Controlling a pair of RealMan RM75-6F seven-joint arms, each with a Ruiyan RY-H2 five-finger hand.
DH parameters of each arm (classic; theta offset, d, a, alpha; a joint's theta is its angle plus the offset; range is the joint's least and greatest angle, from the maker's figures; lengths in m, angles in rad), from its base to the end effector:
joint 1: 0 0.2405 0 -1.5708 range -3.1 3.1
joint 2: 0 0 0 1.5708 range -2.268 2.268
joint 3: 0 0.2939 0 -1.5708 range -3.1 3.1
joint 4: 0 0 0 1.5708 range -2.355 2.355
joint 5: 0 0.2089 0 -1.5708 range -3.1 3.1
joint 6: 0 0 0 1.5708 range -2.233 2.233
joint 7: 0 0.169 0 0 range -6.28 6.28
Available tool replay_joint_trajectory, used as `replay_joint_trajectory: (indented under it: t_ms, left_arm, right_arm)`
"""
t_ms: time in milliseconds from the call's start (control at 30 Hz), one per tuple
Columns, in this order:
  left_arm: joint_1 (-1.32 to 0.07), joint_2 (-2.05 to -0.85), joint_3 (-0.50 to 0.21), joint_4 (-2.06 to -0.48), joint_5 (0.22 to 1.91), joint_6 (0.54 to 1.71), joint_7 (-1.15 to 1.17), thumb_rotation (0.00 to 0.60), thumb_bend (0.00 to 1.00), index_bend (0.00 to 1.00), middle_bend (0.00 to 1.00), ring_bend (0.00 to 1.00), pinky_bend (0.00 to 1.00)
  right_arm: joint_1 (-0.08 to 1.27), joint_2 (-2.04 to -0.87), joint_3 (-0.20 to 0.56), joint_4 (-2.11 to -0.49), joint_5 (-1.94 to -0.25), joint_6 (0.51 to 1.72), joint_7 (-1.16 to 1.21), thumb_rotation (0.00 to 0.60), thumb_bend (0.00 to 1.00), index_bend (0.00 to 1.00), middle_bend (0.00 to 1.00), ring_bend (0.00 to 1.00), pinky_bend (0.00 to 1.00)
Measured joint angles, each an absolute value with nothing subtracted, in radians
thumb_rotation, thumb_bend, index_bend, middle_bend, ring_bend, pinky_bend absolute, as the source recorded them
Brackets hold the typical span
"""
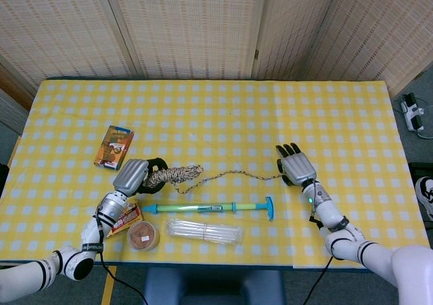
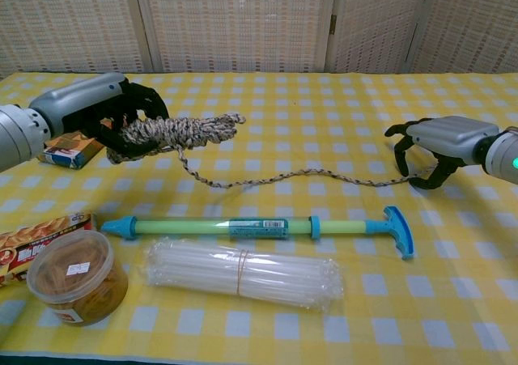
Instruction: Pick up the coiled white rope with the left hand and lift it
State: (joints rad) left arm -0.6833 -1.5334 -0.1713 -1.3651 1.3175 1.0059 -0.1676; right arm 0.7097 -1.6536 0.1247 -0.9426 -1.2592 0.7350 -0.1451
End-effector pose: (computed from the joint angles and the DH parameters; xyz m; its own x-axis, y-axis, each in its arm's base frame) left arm -0.1930 0.3956 -0.0028 0.1340 0.2947 0.9462 0.9427 -0.3322 -0.0300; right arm -0.2872 -0.4288 -0.0363 0.6316 -0.3329 0.7002 -0.7750 -0.2957 0.5586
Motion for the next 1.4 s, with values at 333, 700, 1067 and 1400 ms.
replay_joint_trajectory:
  t_ms: [333,700,1067,1400]
  left_arm:
    - [-0.682,-1.536,-0.17,-1.361,1.319,1.002,-0.167,0.6,0.51,0.69,0.68,0.65,0.72]
    - [-0.682,-1.533,-0.179,-1.367,1.327,1.01,-0.186,0.6,0.56,0.69,0.68,0.65,0.72]
    - [-0.718,-1.509,-0.211,-1.466,1.378,1.015,-0.243,0.6,0.55,0.69,0.68,0.65,0.72]
    - [-0.782,-1.521,-0.236,-1.546,1.351,0.975,-0.079,0.6,0.55,0.69,0.68,0.65,0.71]
  right_arm:
    - [0.712,-1.654,0.123,-0.945,-1.242,0.723,-0.161,0.6,0.49,0.56,0.12,0.0,0.0]
    - [0.712,-1.648,0.129,-0.96,-1.239,0.737,-0.155,0.6,0.55,0.6,0.16,0.02,0.0]
    - [0.713,-1.583,0.225,-1.183,-1.239,0.886,-0.14,0.6,0.57,0.62,0.18,0.02,0.0]
    - [0.794,-1.567,0.382,-1.428,-1.092,0.936,-0.241,0.6,0.57,0.62,0.18,0.02,0.0]
